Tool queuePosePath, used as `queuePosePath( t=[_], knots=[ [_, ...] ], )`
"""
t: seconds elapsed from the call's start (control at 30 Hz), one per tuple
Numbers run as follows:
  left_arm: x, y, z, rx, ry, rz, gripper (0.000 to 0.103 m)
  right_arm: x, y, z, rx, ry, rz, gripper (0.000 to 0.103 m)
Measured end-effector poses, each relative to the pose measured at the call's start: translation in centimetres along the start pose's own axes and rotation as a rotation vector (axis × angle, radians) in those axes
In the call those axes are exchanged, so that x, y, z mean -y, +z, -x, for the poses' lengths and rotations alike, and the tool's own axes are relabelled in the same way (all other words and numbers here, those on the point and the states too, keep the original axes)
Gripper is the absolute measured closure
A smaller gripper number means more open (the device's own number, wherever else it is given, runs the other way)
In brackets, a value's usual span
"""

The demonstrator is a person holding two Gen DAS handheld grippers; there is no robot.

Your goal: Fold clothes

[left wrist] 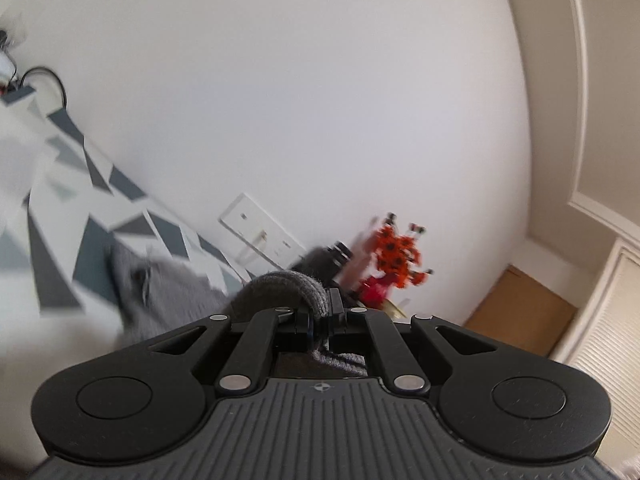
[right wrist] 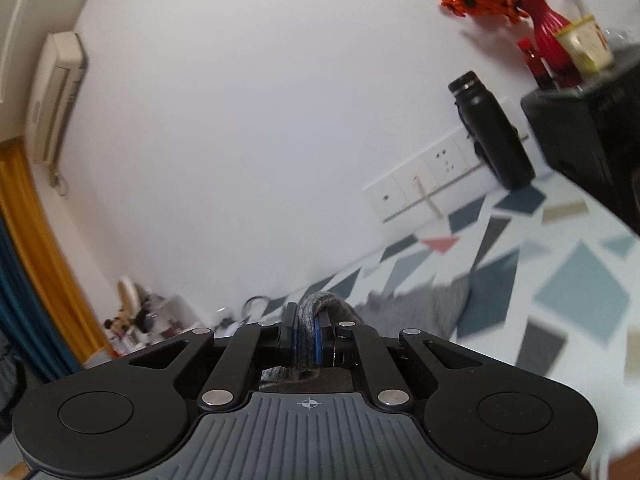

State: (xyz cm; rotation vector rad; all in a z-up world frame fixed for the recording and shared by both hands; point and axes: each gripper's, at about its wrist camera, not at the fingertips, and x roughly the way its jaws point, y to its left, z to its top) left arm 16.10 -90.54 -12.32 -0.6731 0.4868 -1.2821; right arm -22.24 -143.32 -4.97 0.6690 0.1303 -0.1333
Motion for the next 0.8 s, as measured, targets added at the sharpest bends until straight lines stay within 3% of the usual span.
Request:
queuePosePath(
  t=[0.1, 0.3, 0.53, 0.8],
  knots=[
    [-1.3, 2.2, -3.3, 0.007, 0.056, 0.007, 0.097, 1.3, 2.6, -4.4, -0.02, -0.05, -0.004, 0.096],
    [-4.6, 5.0, -9.7, -0.008, 0.184, -0.025, 0.097, 4.6, 2.8, -11.7, -0.084, -0.15, 0.0, 0.096],
    [-11.1, 3.9, -14.5, -0.108, 0.329, 0.037, 0.097, 8.4, 2.7, -20.0, -0.161, -0.267, 0.003, 0.096],
    [-14.5, 2.9, -16.9, -0.206, 0.388, 0.077, 0.097, 13.0, 1.0, -23.1, -0.208, -0.348, -0.092, 0.096]
  ],
)
